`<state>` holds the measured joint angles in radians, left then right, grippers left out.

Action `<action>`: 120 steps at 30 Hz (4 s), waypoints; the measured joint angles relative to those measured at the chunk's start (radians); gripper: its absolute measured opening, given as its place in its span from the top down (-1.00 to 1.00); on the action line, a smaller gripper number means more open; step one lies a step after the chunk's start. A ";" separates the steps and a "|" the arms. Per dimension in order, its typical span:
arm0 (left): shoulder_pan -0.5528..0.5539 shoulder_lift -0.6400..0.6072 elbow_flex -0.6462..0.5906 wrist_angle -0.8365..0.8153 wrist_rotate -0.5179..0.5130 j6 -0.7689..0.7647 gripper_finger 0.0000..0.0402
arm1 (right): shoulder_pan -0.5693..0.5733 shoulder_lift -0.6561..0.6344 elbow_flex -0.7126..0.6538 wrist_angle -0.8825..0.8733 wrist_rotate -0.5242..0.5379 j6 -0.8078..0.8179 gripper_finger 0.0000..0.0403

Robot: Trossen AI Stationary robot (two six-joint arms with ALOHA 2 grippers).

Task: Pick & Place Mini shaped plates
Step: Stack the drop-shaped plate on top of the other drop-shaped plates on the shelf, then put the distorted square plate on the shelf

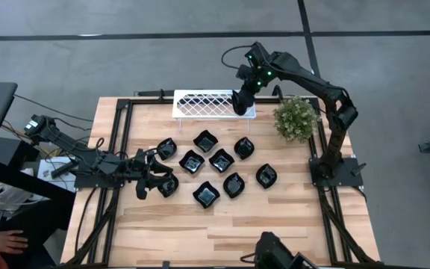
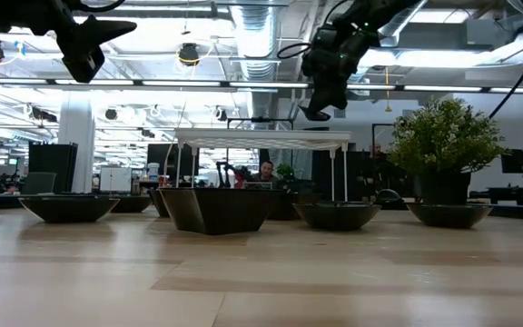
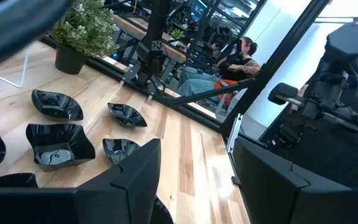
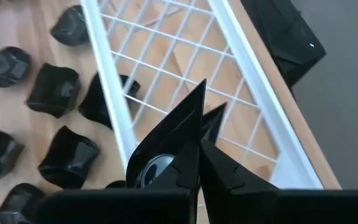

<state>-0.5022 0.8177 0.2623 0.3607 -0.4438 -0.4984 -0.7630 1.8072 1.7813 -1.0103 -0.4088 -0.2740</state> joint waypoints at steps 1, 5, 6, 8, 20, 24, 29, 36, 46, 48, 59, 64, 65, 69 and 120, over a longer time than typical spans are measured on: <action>0.000 0.000 0.000 0.000 0.000 0.000 -0.02 | -0.004 0.000 0.000 0.003 -0.012 -0.009 1.00; 0.000 0.000 0.000 0.003 0.000 0.000 -0.02 | -0.008 0.016 0.000 0.009 -0.013 -0.030 1.00; 0.000 0.000 0.000 0.005 0.000 0.000 -0.02 | -0.010 0.019 0.000 0.010 -0.013 -0.043 1.00; 0.000 0.000 0.000 0.007 0.000 0.000 -0.02 | -0.010 0.026 0.002 0.018 -0.017 -0.051 1.00; 0.000 0.000 0.000 0.023 0.000 -0.007 -0.02 | -0.011 0.061 0.000 0.028 -0.038 -0.076 1.00; 0.000 0.000 0.000 0.027 0.000 -0.007 -0.02 | -0.010 0.061 0.000 0.025 -0.038 -0.076 1.00; 0.000 0.000 0.000 0.029 0.000 -0.007 -0.02 | -0.010 0.061 0.000 0.024 -0.038 -0.076 0.99; 0.000 0.000 0.000 0.030 0.000 -0.007 -0.02 | -0.010 0.061 0.000 0.024 -0.037 -0.076 0.89; 0.000 0.000 0.000 0.030 0.000 -0.007 -0.02 | -0.010 0.061 0.000 0.016 -0.035 -0.076 0.78; 0.000 0.000 0.000 0.030 0.000 -0.007 -0.02 | -0.010 0.058 0.000 0.016 -0.035 -0.076 0.78; 0.000 0.000 0.000 0.029 0.000 -0.007 -0.02 | 0.011 0.049 0.164 -0.116 0.035 -0.109 0.86; 0.000 0.000 0.000 0.029 0.000 -0.007 -0.02 | 0.053 0.048 0.211 -0.156 -0.033 -0.142 0.98; 0.000 0.000 0.000 0.029 0.000 -0.007 -0.02 | 0.064 0.048 0.211 -0.157 -0.047 -0.144 0.99; 0.000 0.000 0.000 0.029 0.000 -0.007 -0.02 | 0.111 0.048 0.211 -0.162 -0.059 -0.136 0.99; 0.000 0.000 0.000 0.045 0.027 0.031 -0.02 | 0.690 -0.267 -0.530 0.303 0.183 0.624 0.98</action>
<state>-0.5022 0.8181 0.2618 0.4057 -0.4171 -0.4679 -0.0727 1.5404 1.2514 -0.7070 -0.2260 0.3496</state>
